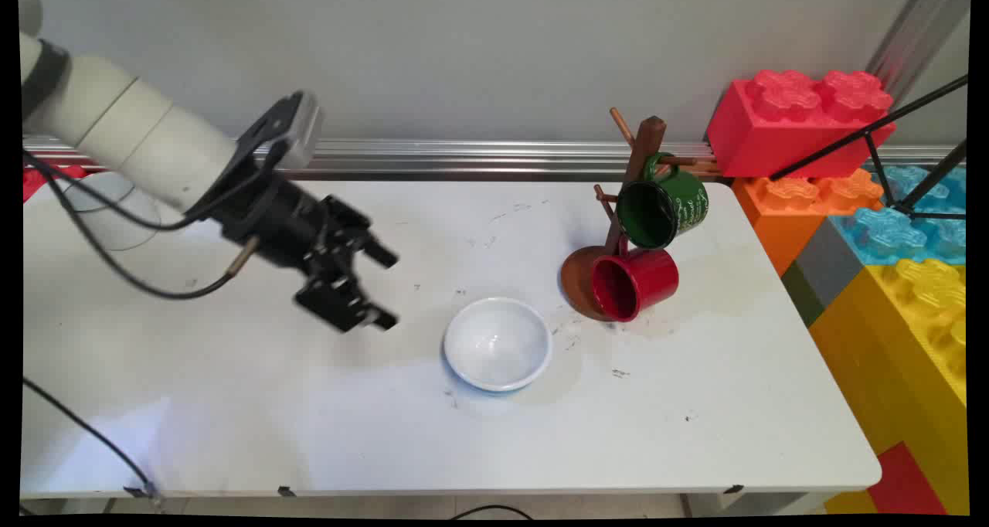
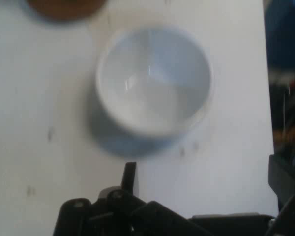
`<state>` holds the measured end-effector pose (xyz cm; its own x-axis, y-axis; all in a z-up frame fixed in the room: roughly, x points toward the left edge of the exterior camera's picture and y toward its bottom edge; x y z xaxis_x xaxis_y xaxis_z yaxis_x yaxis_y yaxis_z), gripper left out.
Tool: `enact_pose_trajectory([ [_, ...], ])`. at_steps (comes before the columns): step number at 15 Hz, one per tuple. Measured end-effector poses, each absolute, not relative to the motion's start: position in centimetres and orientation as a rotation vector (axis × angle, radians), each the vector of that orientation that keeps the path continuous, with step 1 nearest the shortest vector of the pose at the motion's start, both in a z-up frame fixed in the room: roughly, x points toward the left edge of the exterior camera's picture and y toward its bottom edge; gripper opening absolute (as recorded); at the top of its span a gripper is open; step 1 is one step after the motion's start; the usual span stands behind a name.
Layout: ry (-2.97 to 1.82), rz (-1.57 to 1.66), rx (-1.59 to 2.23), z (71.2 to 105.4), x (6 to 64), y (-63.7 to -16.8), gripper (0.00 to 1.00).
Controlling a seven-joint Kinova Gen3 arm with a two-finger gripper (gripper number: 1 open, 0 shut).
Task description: Pick up the green mug from the rack
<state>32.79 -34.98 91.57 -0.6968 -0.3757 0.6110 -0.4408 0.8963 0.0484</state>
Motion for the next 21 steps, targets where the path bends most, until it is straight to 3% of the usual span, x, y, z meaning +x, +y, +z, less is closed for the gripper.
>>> enact_pose_trajectory([
  [10,-2.205,0.194,0.616,93.8,27.3,-37.3,1.00],
  [21,-2.092,0.175,0.812,95.6,17.6,-37.9,1.00],
])
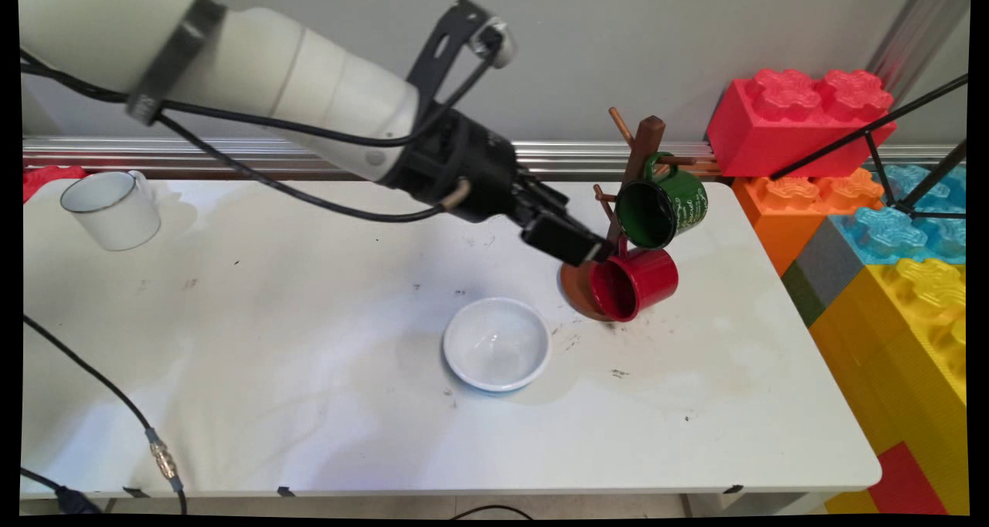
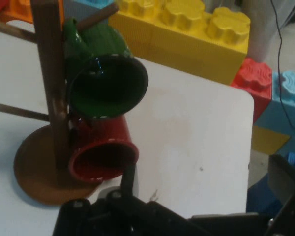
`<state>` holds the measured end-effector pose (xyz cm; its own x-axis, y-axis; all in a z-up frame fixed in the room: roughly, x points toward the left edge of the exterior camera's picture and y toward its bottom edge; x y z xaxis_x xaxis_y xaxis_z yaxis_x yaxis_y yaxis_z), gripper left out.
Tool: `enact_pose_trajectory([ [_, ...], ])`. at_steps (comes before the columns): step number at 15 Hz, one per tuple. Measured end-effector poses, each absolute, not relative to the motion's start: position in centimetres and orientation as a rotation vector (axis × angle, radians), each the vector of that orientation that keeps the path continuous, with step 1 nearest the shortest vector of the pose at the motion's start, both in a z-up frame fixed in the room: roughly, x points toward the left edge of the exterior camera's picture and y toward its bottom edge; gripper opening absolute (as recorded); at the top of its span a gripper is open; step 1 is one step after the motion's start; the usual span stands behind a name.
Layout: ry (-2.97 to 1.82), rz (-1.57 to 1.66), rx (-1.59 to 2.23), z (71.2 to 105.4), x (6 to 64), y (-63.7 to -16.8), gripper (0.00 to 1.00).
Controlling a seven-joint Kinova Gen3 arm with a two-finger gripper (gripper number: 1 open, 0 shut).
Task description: Pick up the green mug from the rack
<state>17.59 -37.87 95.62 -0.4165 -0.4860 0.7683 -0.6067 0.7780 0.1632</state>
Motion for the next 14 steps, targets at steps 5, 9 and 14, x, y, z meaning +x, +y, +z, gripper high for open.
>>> enact_pose_trajectory([
  [5,-2.047,0.160,0.891,94.9,14.2,-38.7,1.00],
  [9,-2.014,0.154,0.943,93.8,12.5,-39.7,1.00],
  [14,-1.962,0.153,1.007,92.0,10.4,-41.4,1.00],
])
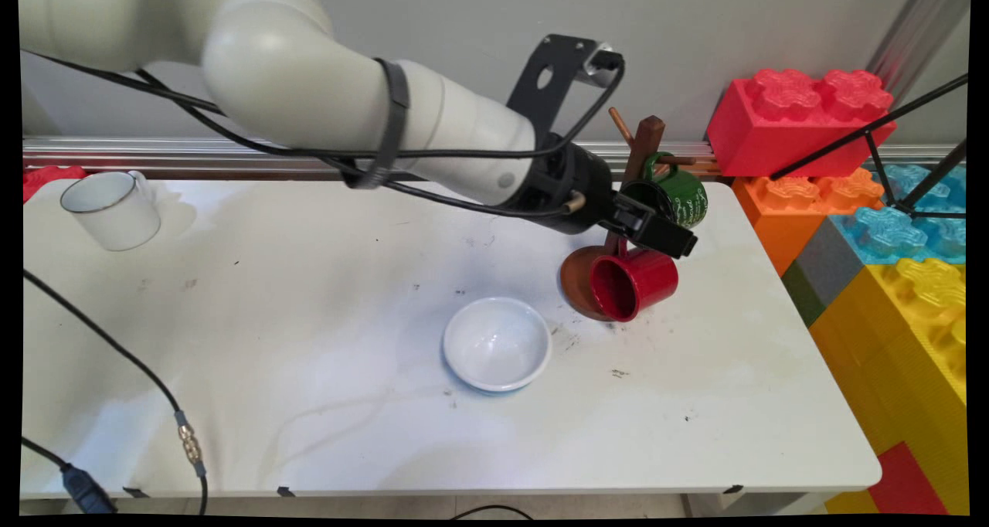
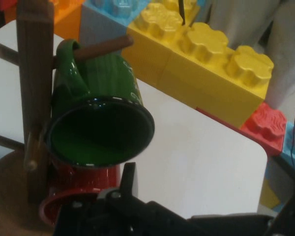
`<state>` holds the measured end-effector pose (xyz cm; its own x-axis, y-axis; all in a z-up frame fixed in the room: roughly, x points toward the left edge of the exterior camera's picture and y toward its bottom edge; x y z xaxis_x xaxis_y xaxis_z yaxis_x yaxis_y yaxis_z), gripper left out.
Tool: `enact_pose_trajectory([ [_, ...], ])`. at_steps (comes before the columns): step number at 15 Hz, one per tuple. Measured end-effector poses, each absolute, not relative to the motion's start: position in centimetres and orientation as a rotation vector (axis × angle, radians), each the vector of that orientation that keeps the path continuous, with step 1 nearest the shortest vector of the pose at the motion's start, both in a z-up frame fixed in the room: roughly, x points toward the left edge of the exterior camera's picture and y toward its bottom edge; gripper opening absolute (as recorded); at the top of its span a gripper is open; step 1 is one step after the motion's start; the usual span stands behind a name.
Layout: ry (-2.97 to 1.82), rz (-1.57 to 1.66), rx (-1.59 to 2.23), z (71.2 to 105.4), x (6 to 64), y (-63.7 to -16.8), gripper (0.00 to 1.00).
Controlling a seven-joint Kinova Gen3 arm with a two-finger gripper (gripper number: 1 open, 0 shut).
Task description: Pick up the green mug from the rack
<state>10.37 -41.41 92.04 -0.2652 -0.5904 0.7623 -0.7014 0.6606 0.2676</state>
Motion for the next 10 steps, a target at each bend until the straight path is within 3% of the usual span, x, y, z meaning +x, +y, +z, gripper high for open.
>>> enact_pose_trajectory([
  [10,-1.880,0.141,1.101,89.3,7.3,-43.6,1.00],
])
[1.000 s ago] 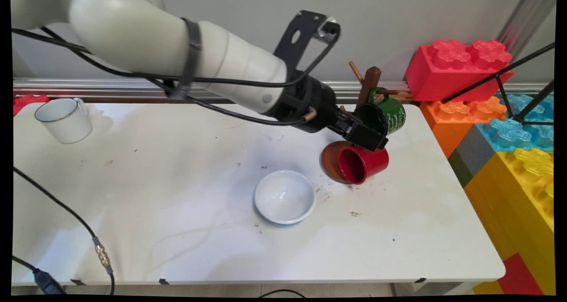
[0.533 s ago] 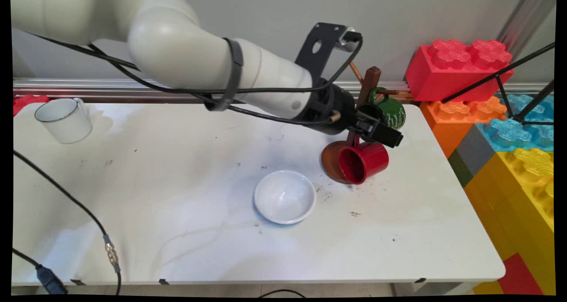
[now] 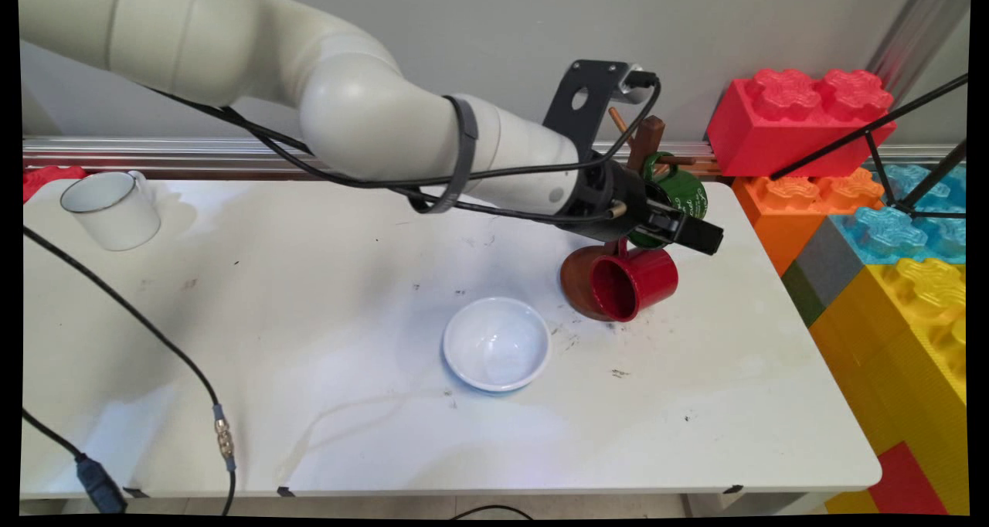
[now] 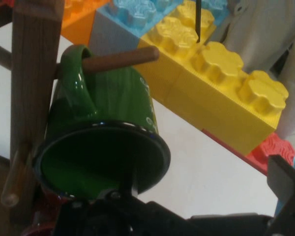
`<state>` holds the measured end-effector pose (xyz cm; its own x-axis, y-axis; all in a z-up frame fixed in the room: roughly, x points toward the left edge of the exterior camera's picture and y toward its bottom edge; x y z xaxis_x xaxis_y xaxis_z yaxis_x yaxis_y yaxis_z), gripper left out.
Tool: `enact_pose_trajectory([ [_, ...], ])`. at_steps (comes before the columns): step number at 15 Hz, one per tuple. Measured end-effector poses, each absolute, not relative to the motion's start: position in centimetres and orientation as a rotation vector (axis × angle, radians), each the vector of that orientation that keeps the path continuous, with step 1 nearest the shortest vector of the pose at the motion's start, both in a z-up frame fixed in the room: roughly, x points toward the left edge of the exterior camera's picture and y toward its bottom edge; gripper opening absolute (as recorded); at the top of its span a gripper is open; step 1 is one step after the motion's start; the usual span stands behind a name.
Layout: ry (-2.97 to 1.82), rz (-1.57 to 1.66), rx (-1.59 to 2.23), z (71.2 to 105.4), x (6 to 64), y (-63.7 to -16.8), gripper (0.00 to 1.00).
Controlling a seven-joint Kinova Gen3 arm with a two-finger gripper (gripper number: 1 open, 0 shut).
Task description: Pick up the green mug from the rack
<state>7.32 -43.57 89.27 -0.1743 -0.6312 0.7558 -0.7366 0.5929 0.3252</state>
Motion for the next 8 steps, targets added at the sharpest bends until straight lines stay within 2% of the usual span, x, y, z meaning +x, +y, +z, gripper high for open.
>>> enact_pose_trajectory([
  [8,-1.831,0.116,1.156,87.8,5.9,-44.9,1.00],
])
